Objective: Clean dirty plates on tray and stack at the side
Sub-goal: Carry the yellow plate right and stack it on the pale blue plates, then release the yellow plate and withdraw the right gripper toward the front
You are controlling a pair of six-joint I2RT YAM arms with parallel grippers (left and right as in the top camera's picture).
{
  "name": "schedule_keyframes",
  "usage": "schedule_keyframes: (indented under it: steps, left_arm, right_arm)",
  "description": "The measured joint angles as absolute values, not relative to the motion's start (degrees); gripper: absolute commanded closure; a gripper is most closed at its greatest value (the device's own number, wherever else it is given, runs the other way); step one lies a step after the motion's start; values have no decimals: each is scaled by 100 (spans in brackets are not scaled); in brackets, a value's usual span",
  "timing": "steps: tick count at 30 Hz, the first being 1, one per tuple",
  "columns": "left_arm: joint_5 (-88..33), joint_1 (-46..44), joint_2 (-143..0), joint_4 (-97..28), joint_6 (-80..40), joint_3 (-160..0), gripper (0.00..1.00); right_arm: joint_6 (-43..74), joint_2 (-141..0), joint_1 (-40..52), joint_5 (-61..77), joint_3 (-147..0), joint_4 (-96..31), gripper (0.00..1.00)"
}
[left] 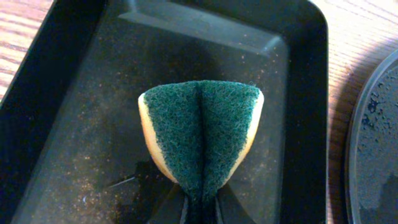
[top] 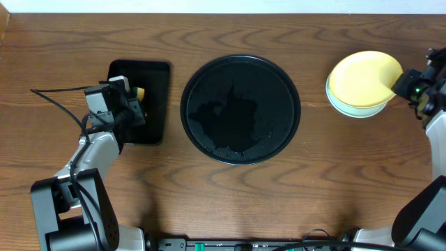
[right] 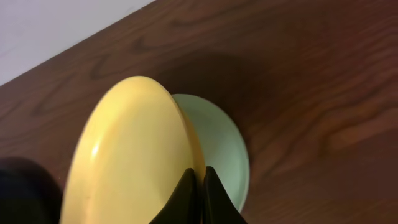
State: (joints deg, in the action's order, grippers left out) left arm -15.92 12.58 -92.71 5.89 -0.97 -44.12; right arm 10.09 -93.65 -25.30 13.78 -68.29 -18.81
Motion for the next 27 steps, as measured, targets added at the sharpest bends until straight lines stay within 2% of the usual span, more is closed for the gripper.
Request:
schedule_keyframes:
  steps: [3,4,5,6,7,10,14,21,27]
  left_arm:
    - [-1590,1258,-9358,709,-78,-4412,92]
    - [-1592,1258,-9402,735,-73,-4414,91]
    - [-1590,1258,-9448,768,-56,-4414,83]
    - [-1588,1258,-9504,810,-14,-4414,70]
    - [-1592,1258,-9548,851,10,-4412,61]
    - [-1584,1258,-9638,974,25,-4412,49]
    - [-1581,1258,-9640,1190,23,-4412,33]
    - [-1570,1258,-9594,1441,3,-4412,28]
    - [-1570,1258,-9109,1546,-3,-4412,20]
  right_arm:
    - [1009,-9426,-2543,1345,-6829,-1787,95]
    - [1007,-9465,-2541,1347,-6829,-1772,91]
    - [1017,-9509,-2541,1343,-6829,-1756,84]
    - [1044,-9557,-2541,1339,-6829,-1745,78]
    - [1037,-9618,-2541,1343,-6829,-1732,72]
    - [1026,-9780,-2541,1337,-6829,-1667,58]
    - [1000,-9900,-2541,1332,-6829,-1559,50]
    - [845,-9913,-2532,1614,-6829,-1525,46]
    - [440,-9913,-2270,2091,-6831,-1678,37]
